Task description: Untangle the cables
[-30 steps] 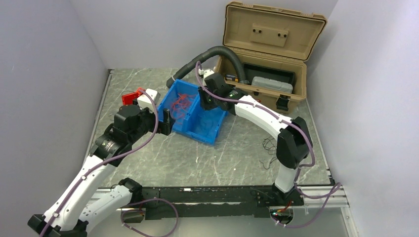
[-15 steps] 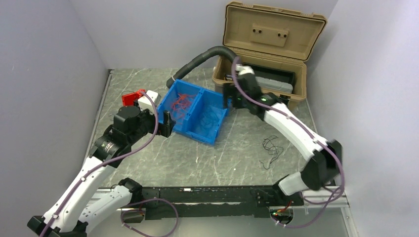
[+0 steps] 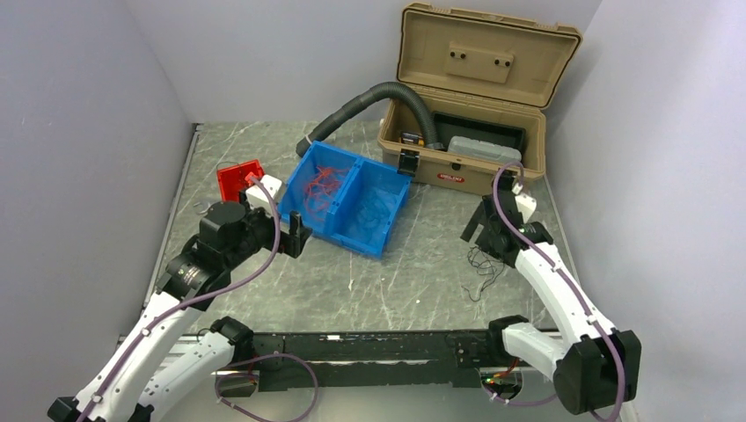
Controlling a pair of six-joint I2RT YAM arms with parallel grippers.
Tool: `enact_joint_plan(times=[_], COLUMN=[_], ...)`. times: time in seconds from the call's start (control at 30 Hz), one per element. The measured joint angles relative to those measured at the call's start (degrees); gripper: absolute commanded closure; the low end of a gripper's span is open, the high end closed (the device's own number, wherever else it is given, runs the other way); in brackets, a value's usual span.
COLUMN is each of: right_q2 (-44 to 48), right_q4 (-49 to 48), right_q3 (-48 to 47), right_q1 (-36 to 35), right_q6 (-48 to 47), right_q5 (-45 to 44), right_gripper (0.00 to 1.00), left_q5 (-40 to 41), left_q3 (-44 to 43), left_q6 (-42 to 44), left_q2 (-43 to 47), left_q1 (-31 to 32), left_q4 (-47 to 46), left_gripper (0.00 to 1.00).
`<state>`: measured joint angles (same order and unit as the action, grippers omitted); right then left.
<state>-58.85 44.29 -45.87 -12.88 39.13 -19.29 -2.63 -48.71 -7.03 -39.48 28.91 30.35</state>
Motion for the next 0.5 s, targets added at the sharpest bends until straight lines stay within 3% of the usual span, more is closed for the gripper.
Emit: enact_joint_plan(times=[0.5], right_q2=[-5.27], right_q4=[-3.78], right_q3=[13.0], right_q1=[10.97], right_q6=[9.33], right_q5=[6.08], right_gripper=[0.0], left_q5=[-0.5], left_q3=[1.14], left_q6=[1.01], left_q2=[3.04], left_q1=[0.0], left_q4=[0.57], left_gripper=[0.0])
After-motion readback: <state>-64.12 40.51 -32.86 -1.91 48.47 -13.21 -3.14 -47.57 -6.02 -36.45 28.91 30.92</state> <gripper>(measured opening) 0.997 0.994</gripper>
